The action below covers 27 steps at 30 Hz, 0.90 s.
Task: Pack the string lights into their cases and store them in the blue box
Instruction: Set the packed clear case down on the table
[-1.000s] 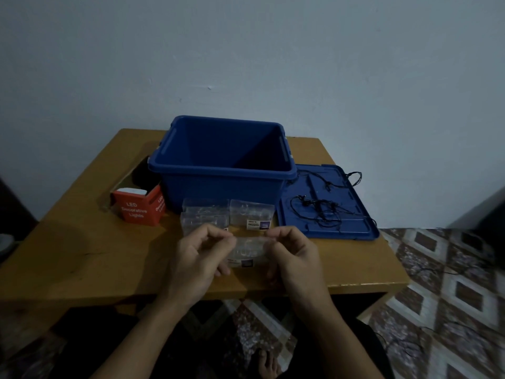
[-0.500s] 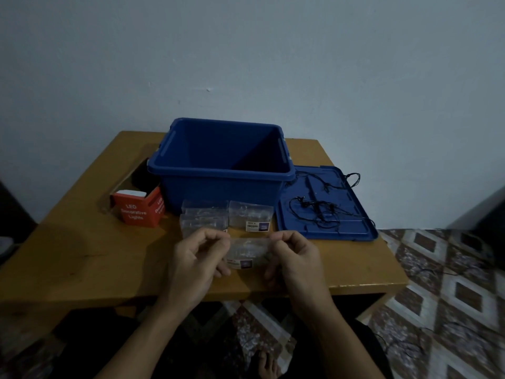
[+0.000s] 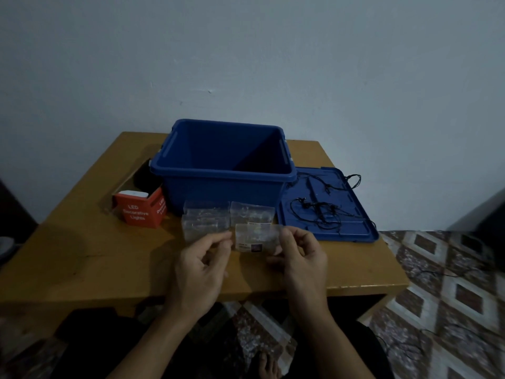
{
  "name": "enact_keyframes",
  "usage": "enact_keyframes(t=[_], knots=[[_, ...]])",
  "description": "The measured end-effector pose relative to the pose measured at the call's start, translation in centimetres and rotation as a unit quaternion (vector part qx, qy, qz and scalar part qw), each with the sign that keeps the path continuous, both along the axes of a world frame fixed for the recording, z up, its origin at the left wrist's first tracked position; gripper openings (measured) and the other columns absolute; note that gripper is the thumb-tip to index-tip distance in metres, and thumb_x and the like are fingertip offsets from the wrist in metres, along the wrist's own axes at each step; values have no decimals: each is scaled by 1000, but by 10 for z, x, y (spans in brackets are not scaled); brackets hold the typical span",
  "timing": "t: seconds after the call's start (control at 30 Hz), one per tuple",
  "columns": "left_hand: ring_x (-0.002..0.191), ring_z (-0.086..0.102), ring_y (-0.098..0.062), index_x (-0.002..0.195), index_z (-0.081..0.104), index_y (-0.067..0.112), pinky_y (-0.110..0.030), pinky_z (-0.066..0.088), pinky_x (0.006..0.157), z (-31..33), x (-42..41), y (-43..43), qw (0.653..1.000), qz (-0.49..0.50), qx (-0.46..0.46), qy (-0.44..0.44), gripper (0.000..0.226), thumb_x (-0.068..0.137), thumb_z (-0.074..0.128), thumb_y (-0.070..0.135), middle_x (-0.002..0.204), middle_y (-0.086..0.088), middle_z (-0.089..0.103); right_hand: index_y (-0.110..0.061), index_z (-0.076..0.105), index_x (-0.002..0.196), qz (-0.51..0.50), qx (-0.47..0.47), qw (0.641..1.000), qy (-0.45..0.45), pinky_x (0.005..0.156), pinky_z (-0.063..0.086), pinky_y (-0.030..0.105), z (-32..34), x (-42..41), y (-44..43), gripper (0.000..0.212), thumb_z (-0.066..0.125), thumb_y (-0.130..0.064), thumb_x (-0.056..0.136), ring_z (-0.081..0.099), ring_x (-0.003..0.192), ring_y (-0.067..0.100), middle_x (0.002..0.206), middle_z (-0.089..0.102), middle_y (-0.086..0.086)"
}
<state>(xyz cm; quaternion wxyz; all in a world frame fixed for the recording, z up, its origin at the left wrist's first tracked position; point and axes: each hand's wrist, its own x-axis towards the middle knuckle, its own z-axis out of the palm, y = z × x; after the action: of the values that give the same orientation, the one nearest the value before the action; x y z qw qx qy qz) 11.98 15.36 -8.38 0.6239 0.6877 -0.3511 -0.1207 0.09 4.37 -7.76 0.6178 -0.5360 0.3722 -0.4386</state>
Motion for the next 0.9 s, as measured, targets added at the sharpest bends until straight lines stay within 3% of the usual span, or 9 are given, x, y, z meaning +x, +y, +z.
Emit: enact_keyframes(t=[0.1,0.2,0.3,0.43,0.53,0.77,0.9], knots=[[53,63,-10,105,74,18,-19,48,49,-1,0,-1,1000,3,11,-5,17,96,61,11,65,9,69,-13,68,103,4,5,1000,4,70,59,33,-2,2,-1,10,61,-20,99,68,82,25,95,70,16],[54,64,-11,98,71,20,-19,49,49,-2,1,-1,1000,5,4,3,18,96,60,6,77,7,72,-13,68,103,3,1,1000,16,73,60,35,-5,2,-1,9,63,-19,99,69,83,29,97,70,19],[56,64,-14,101,71,27,-22,48,47,-1,1,0,1000,-2,21,-9,23,96,60,6,72,5,70,-15,67,104,6,-8,999,38,77,62,39,-5,2,-2,8,63,-18,98,71,86,27,97,72,13],[57,64,-10,110,69,29,-21,51,51,-2,1,0,1000,-3,22,9,28,97,59,7,99,16,72,-19,67,107,12,-27,997,74,82,61,44,-4,2,-2,11,63,-14,97,72,86,20,98,73,3],[58,65,-9,110,69,26,-18,50,51,-3,1,0,1000,1,22,3,26,96,59,6,104,15,72,-21,67,104,15,-34,995,89,84,60,47,-4,3,-1,14,64,-10,96,71,88,20,97,73,3],[56,64,-13,104,69,32,-27,52,50,-2,1,-1,999,0,33,-6,29,96,60,6,89,14,73,-24,67,102,13,-58,991,122,87,59,49,-6,3,-1,19,65,-8,94,70,92,18,97,72,0],[54,59,-20,77,68,28,-33,47,51,-2,2,-2,998,-12,37,-38,25,94,63,10,69,-3,66,-26,64,97,3,-75,988,138,85,58,48,-6,3,0,17,67,-10,92,68,90,16,96,70,-4]])
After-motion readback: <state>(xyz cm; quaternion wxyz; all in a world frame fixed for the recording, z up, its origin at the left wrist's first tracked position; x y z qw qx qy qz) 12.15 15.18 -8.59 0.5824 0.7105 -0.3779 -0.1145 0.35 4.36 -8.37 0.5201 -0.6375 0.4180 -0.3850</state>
